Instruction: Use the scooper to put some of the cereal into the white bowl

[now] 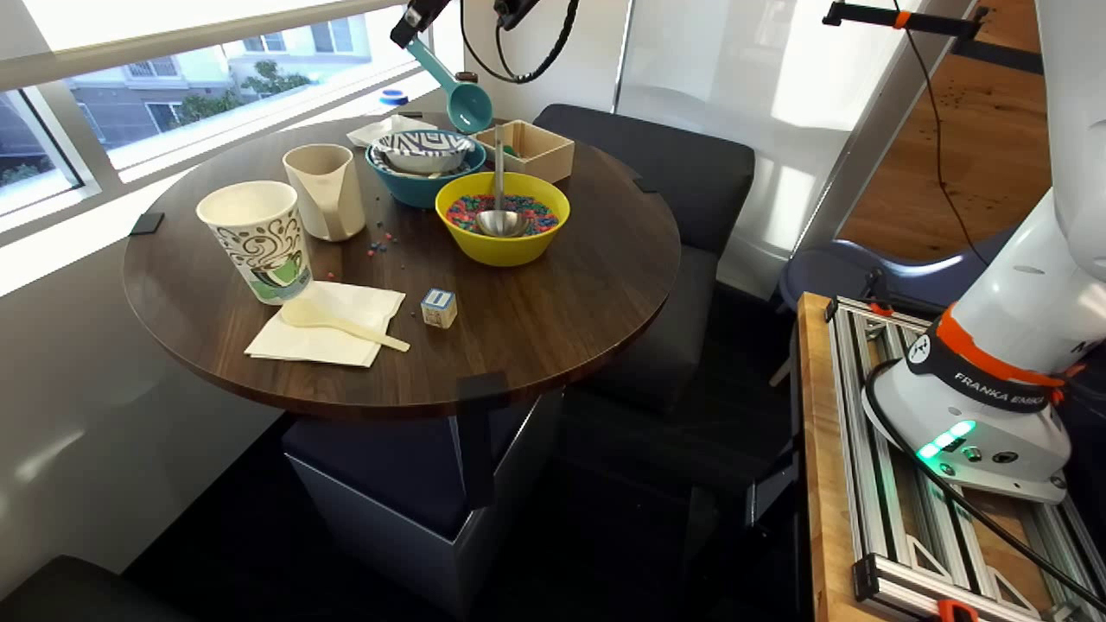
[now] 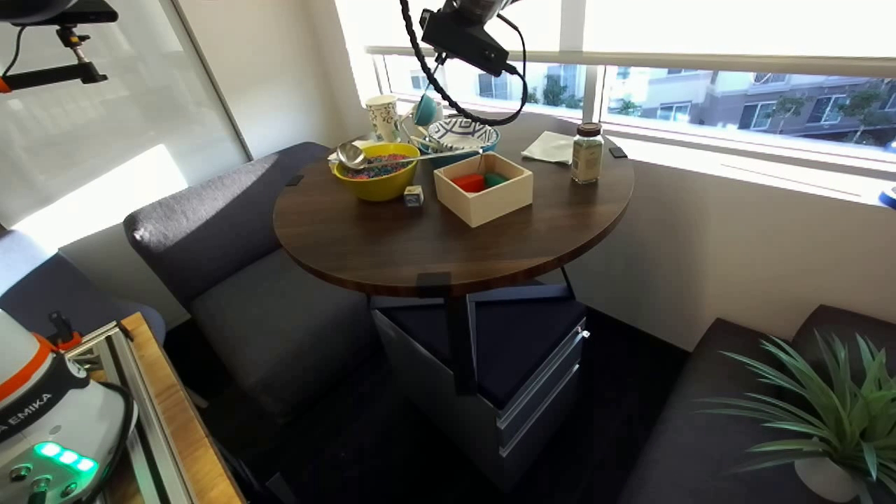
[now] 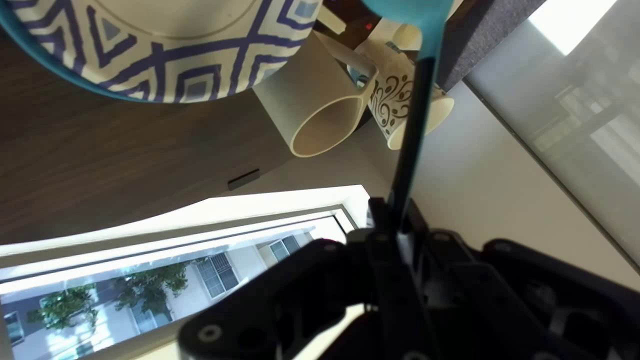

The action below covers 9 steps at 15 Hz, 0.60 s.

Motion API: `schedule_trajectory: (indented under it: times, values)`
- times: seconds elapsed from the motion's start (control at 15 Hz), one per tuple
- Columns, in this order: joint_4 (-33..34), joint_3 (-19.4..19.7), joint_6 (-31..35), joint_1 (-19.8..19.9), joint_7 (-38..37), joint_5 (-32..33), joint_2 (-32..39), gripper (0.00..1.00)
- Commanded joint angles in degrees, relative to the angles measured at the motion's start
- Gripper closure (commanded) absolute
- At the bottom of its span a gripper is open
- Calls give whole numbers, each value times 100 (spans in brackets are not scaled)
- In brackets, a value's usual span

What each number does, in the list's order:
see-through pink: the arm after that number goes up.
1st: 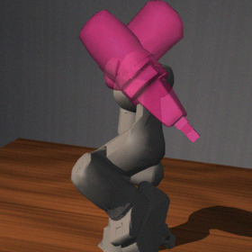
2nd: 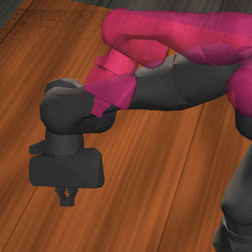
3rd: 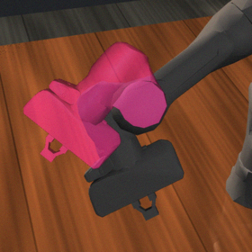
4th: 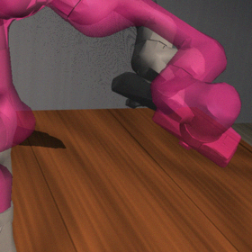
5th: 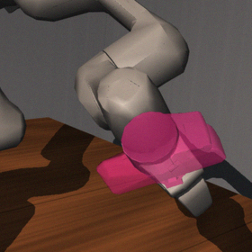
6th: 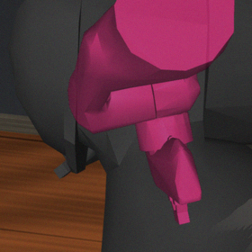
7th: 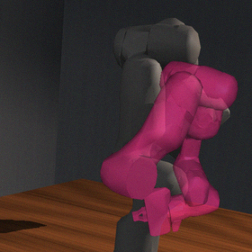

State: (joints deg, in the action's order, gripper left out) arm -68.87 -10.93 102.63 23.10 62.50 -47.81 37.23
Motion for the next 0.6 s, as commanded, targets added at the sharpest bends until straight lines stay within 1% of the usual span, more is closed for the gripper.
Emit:
schedule_trajectory:
  times: [0.0,0.27,0.53]
  values:
    - [-1076,282,286,-289,297,-267,-616,98]
    - [-1738,532,380,-521,427,-348,-1037,98]
    - [-2207,785,409,-672,501,-348,-1415,98]
